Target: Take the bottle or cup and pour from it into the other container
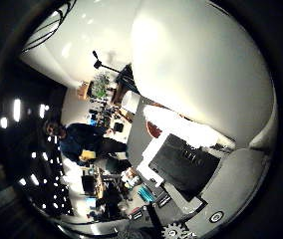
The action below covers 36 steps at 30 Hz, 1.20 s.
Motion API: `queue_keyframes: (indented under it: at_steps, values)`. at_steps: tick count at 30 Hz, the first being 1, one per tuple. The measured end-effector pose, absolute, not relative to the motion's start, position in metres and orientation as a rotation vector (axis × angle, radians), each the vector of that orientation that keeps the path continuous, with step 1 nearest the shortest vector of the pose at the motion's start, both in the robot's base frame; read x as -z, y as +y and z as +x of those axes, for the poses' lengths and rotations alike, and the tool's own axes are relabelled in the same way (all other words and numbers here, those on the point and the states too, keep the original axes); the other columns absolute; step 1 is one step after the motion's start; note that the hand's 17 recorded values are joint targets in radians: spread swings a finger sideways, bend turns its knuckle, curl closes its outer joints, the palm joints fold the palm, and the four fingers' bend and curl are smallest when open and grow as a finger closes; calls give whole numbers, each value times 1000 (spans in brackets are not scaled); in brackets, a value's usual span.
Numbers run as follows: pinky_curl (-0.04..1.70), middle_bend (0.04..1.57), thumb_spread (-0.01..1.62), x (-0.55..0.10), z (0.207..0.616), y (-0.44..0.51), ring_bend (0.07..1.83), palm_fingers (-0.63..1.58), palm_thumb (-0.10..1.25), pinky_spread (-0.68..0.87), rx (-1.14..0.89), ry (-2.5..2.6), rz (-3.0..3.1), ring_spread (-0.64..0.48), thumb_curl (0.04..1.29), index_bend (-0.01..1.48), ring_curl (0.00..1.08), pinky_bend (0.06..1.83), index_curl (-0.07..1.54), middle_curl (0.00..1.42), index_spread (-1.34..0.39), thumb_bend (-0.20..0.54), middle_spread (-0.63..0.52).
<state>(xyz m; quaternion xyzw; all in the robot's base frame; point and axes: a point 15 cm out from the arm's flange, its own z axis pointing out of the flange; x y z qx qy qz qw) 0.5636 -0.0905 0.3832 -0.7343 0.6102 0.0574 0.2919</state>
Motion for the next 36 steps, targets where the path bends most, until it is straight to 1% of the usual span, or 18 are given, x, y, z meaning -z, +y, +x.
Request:
queue_keyframes:
  at_steps: [6,15,19,25,36]
  values:
    - [743,911,854,-367,555,-135,1244,1064,777,-359,-278,1615,-1759,-254,566,286,698,1144,1174,988,-642,-29,-317]
    - [751,903,862,-343,540,-187,1238,1060,774,-358,-364,1548,-1576,-255,565,279,705,1142,1176,999,-639,-30,-314]
    - [756,900,856,-330,534,-206,1237,1056,781,-362,-362,1523,-1547,-256,569,281,709,1133,1183,1004,-641,-29,-313]
    - [763,897,847,-317,522,-216,1233,1061,777,-368,-439,1417,-1456,-257,578,276,713,1121,1187,1008,-642,-29,-310]
    - [786,909,853,-281,513,-232,1224,1058,771,-358,-402,1369,-1519,-261,582,275,721,1096,1191,1007,-645,-30,-292]
